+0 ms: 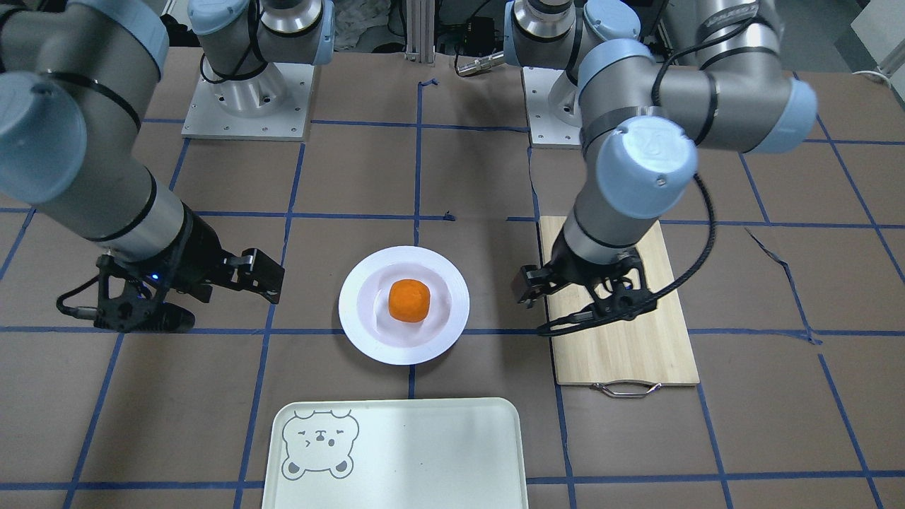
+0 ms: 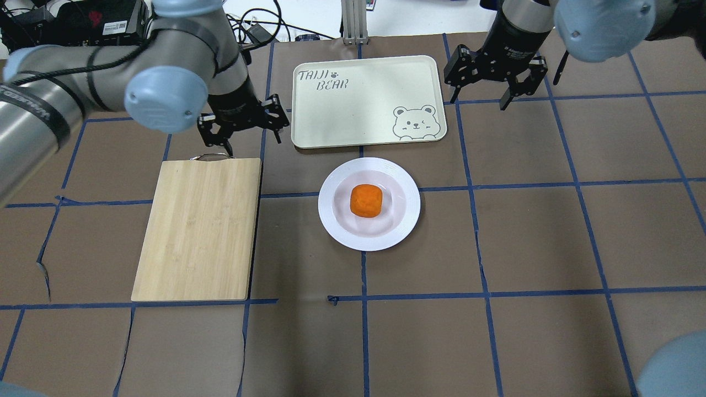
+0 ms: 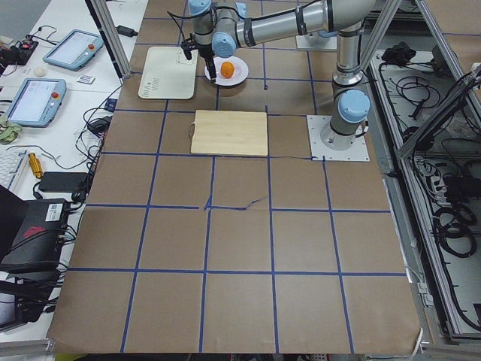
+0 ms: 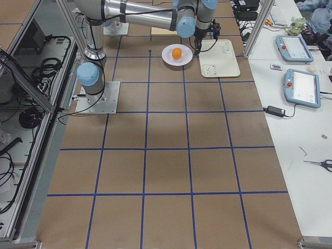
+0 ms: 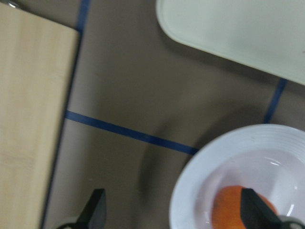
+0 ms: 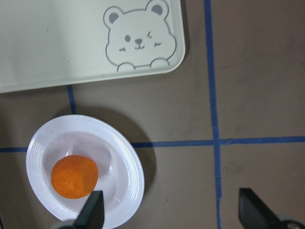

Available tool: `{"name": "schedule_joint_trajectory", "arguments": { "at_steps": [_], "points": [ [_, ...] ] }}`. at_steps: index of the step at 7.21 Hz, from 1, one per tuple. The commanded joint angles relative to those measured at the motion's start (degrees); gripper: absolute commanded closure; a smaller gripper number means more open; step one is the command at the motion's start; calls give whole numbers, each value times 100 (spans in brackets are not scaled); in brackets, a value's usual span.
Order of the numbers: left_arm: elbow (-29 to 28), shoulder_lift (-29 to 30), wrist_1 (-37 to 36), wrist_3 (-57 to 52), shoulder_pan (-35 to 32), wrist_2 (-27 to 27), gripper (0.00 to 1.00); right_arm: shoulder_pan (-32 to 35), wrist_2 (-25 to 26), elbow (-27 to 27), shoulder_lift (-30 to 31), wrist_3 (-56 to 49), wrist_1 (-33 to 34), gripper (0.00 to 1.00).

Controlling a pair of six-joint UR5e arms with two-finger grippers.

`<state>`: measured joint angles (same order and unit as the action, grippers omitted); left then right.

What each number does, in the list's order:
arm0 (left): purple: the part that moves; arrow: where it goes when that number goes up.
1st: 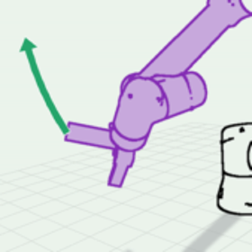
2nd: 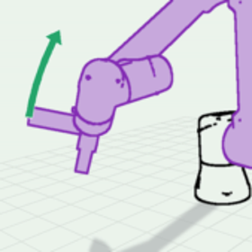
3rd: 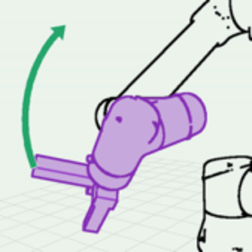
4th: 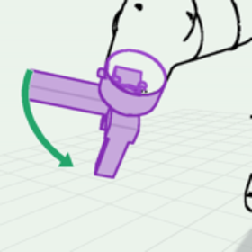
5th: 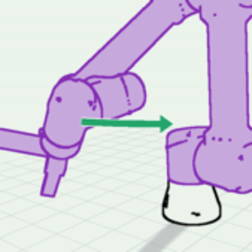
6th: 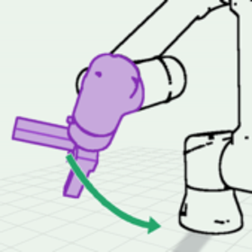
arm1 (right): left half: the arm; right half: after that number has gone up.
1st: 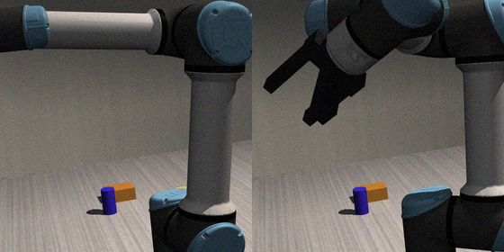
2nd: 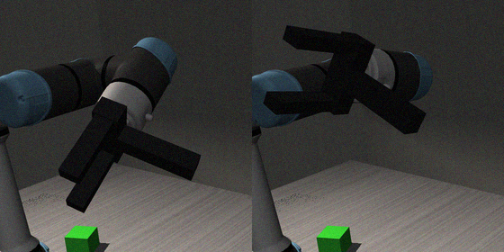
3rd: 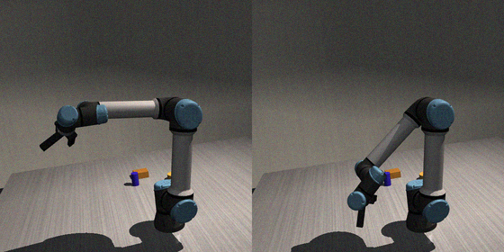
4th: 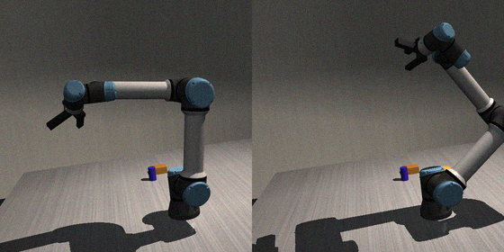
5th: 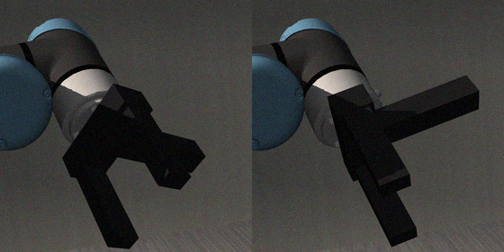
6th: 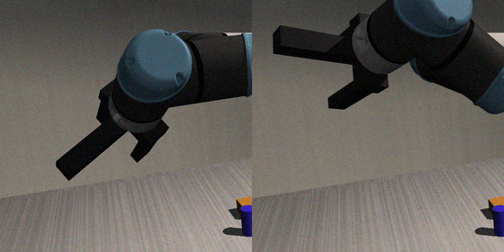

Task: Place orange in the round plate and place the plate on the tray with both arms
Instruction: 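Release the orange and raise the left gripper while the right gripper moves toward the plate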

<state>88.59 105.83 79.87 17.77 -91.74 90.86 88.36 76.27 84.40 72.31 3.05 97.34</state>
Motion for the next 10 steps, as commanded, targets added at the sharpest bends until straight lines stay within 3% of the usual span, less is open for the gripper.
{"name": "schedule_joint_trajectory", "arguments": {
  "at_steps": [1, 3, 4, 5, 10],
  "points": [
    [-325, -377, 626, -544, 811, 300, 0, 6, -815, 993, -164, -67, 841, 0],
    [-255, -711, 827, -1307, 1113, 336, 0, 94, -1139, 2128, -339, -85, 2555, 0],
    [-228, -843, 838, -1694, 1131, 362, 0, 102, -1219, 2516, -488, -41, 3102, 0],
    [-237, -984, 1029, -1794, 1105, 362, 0, 111, -1603, 2659, -525, -41, 3420, 0],
    [192, -1617, 1154, -1821, 930, 187, 0, 268, -2088, 3029, -727, 125, 3906, 0]
  ]
}}
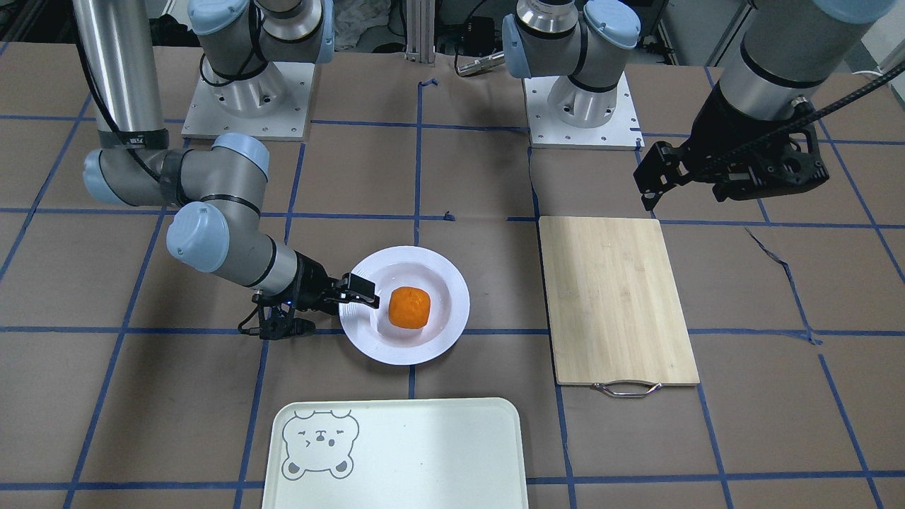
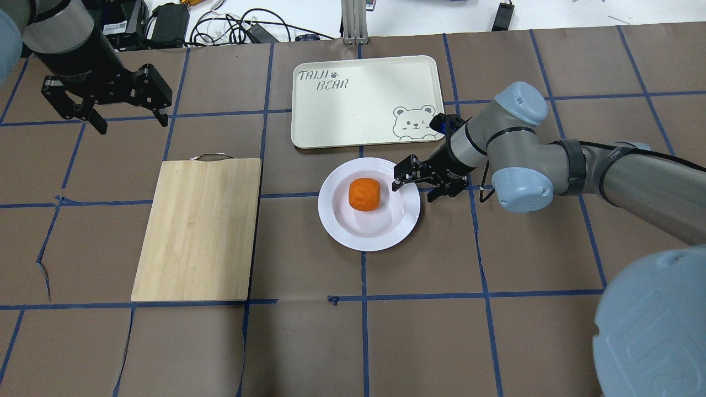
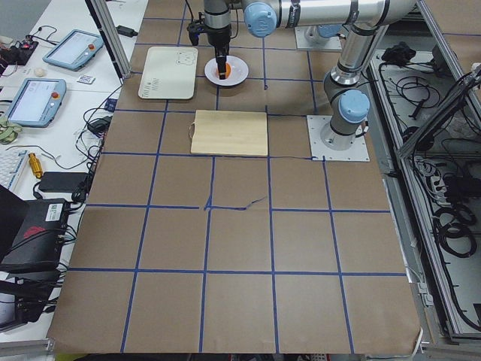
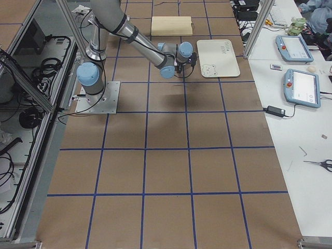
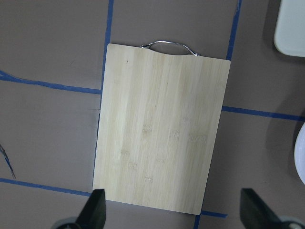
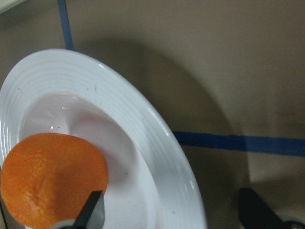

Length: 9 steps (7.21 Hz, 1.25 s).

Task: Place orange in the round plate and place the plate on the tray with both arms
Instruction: 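Grip the rim of the white plate with the right gripper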

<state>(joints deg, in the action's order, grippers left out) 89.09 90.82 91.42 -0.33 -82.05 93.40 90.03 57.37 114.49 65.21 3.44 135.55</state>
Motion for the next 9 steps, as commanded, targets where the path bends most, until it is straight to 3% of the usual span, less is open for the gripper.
{"name": "schedule_joint_trajectory", "arguments": {
  "at_steps": [1, 2, 6, 7, 9],
  "points": [
    [257, -152, -10, -37, -39, -76, 0, 137, -200, 29, -17, 87, 95, 10],
    [337, -187, 8, -63, -56, -85, 0, 129, -157, 56, -26, 78, 95, 18],
    [487, -249, -19, -230, -171, -32, 0, 129, -86, 47, -26, 96, 60, 74],
    [487, -249, -19, -230, -171, -15, 0, 94, -60, 38, 26, 452, -19, 84],
    [504, -249, -1, -230, -171, -6, 0, 41, -42, -32, 219, 1026, -28, 97]
  ]
}}
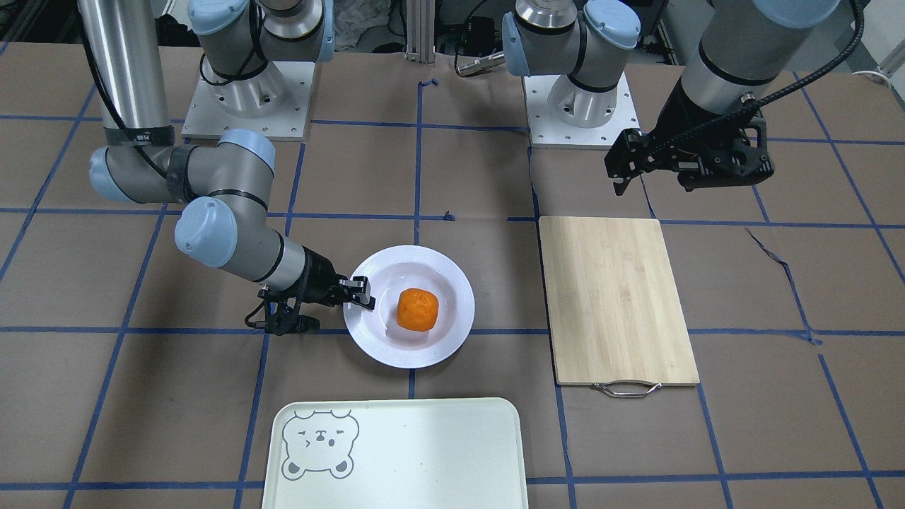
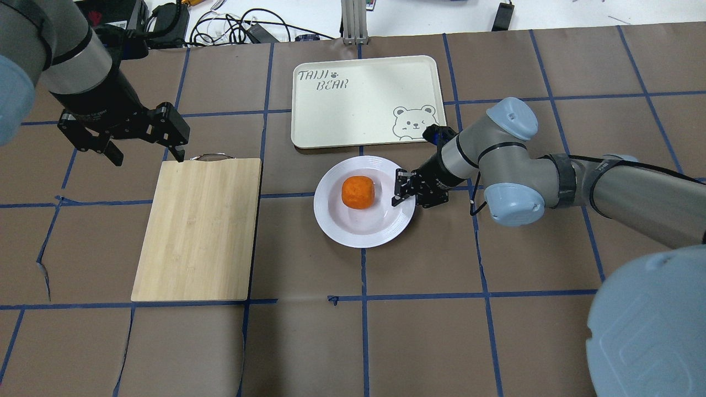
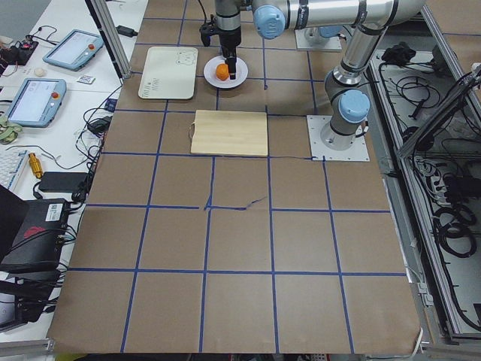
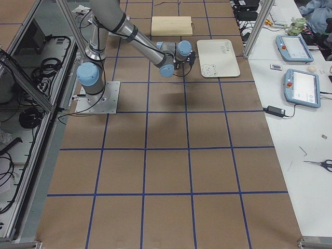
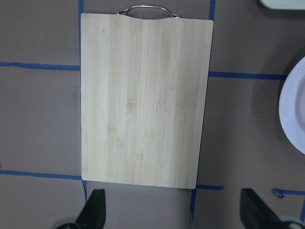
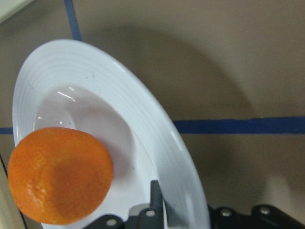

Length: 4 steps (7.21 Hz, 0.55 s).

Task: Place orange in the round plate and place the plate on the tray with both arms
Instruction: 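Grip the rim of the white plate with the right gripper, then slide the plate with the right gripper onto the bear-printed tray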

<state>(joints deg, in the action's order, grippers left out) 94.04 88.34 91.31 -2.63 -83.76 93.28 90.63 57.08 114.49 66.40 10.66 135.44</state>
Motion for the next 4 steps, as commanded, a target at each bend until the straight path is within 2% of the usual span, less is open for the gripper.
{"name": "schedule_joint_trajectory", "arguments": {
  "at_steps": [1, 2, 4],
  "points": [
    [18, -1, 9, 0, 0, 14, 0, -45, -56, -137, 119, 496, -17, 98],
    [44, -1, 1, 0, 0, 14, 0, -176, -439, -381, 119, 742, -26, 98],
    [45, -1, 1, 0, 0, 14, 0, -344, -460, -969, 15, 675, 43, 98]
  ]
}}
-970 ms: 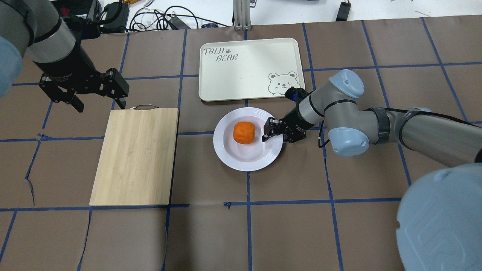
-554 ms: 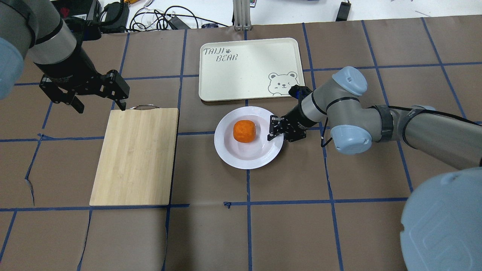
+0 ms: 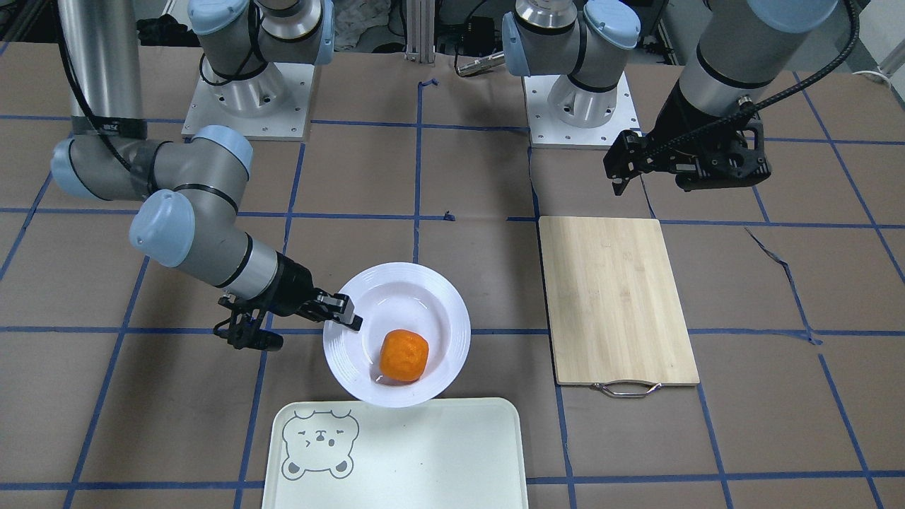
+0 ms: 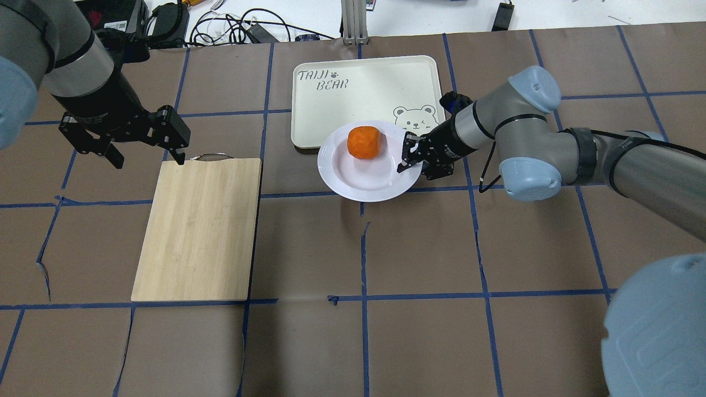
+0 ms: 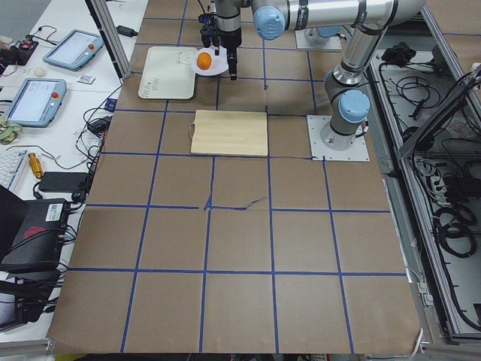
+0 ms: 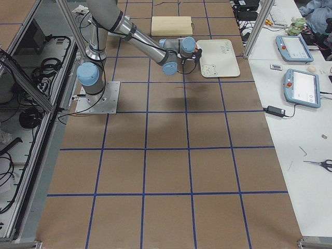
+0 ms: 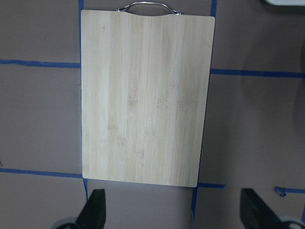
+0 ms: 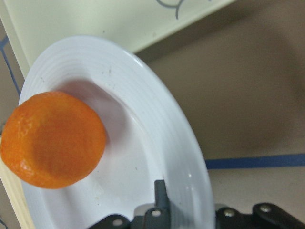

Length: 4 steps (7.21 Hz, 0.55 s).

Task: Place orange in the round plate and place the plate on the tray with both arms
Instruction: 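Slide the plate with the right gripper onto the bear-printed tray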

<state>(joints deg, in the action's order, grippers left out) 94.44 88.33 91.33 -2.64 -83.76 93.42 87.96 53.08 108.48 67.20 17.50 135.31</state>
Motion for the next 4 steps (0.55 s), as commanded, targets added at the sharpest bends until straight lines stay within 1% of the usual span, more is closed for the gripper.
{"name": "schedule_joint_trajectory", "arguments": {
  "at_steps": [1, 3, 4],
  "points": [
    [5, 0, -1, 0, 0, 1, 0, -78, -44, -997, -398, 7, 57, 98],
    [5, 0, -10, 0, 0, -8, 0, -60, 201, -2552, -1432, -1, 13, 96],
    [5, 0, -10, 0, 0, -17, 0, -43, 211, -3160, -1969, -10, 13, 95]
  ]
}}
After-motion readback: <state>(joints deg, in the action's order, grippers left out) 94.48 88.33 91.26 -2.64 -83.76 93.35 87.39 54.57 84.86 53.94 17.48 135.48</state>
